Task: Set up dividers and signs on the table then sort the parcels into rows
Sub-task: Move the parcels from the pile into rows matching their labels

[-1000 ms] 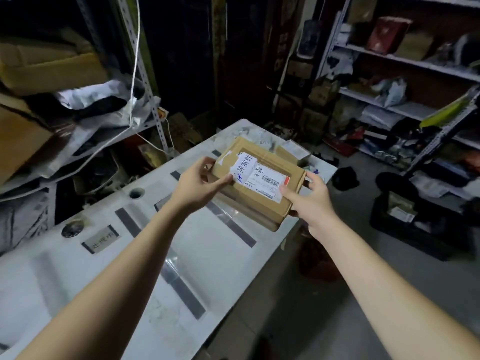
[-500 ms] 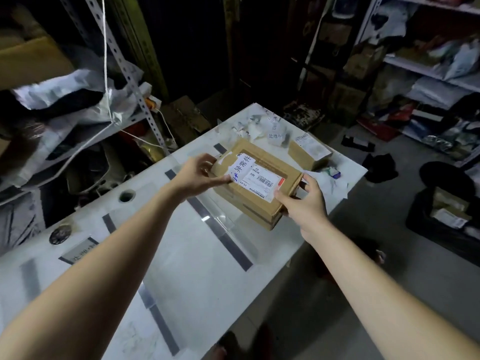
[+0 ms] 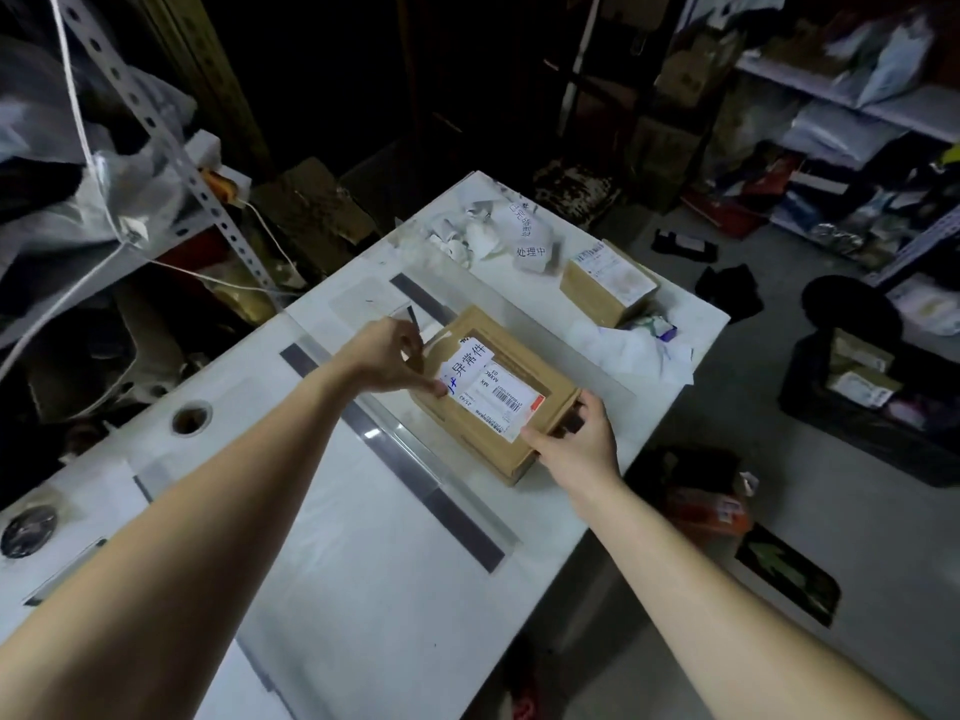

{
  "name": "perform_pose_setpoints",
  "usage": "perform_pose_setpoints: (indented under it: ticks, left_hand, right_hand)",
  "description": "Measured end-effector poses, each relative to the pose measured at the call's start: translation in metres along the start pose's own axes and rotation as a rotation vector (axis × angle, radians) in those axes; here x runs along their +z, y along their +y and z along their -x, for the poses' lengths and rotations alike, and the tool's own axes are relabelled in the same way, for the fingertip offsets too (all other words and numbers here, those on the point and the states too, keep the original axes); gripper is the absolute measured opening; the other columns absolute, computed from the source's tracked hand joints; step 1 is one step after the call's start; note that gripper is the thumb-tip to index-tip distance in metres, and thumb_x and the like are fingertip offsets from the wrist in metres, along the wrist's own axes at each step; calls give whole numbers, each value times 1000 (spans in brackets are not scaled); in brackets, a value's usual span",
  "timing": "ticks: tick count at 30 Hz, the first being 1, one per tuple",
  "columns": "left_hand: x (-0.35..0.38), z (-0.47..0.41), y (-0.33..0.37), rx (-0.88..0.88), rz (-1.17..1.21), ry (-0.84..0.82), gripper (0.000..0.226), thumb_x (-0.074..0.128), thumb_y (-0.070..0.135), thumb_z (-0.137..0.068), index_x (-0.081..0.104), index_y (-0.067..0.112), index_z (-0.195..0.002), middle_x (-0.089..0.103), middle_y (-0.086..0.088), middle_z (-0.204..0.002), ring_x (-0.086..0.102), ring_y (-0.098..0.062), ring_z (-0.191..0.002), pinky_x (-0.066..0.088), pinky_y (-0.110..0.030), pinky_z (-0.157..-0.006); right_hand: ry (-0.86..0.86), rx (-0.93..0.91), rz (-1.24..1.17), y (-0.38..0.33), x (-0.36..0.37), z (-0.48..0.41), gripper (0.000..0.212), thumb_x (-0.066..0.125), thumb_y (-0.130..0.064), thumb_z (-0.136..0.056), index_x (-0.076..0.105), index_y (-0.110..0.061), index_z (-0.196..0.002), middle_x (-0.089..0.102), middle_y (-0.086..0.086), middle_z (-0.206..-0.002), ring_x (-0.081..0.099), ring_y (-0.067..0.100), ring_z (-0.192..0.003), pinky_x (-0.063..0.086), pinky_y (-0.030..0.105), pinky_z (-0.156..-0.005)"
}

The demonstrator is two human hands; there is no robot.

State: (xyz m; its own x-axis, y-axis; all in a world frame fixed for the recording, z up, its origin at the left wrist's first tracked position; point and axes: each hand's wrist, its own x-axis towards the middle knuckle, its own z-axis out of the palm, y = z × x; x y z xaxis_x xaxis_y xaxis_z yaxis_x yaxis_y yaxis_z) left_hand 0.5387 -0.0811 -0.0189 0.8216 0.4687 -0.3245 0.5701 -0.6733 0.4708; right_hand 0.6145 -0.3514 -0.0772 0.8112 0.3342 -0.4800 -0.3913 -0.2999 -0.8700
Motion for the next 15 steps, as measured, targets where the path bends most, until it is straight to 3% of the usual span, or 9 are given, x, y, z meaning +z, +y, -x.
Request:
perform_pose_setpoints:
  ticks: [3, 8, 10, 13, 15]
  left_hand:
    - [6, -9, -2, -3, -80, -42, 63, 97, 55, -48, 67, 24, -94, 69, 5, -95, 63, -20, -92, 52, -36, -76]
    - [4, -18, -5, 14, -125, -52, 61, 95, 57, -52, 65, 25, -95, 69, 4, -96, 63, -20, -91, 54, -38, -78]
    - [3, -16, -7, 15, -134, -66, 63, 94, 58, -55, 65, 25, -99, 70, 4, -99, 64, -19, -93, 55, -38, -78]
    - [-2, -4, -7, 18, -133, -49, 68, 89, 61, -63, 67, 21, -113, 72, 3, -108, 65, -18, -97, 56, -39, -82]
    - [-10, 8, -6, 29, -153, 43, 72, 82, 64, -70, 64, 19, -123, 71, 0, -117, 65, -21, -103, 57, -41, -85]
  right_hand:
    - [8, 17, 3, 5, 5, -3, 91, 90, 1, -65, 46, -24, -140, 65, -15, -115, 69, 8, -108, 59, 49, -93]
    - [34, 1, 44, 6, 9, -8, 90, 89, 2, -68, 45, -21, -142, 61, -20, -113, 69, 1, -105, 59, 47, -94]
    - [24, 2, 128, 2, 8, -8, 89, 92, -8, -65, 47, -22, -141, 60, -22, -111, 68, 3, -106, 59, 44, -95]
    - [60, -78, 404, -15, 5, -1, 89, 89, -46, -54, 51, -29, -133, 64, -10, -124, 67, 14, -111, 57, 44, -97]
    - [61, -151, 612, -33, 5, 8, 92, 86, -48, -67, 43, -27, -145, 52, -1, -142, 58, 21, -125, 52, 45, -102]
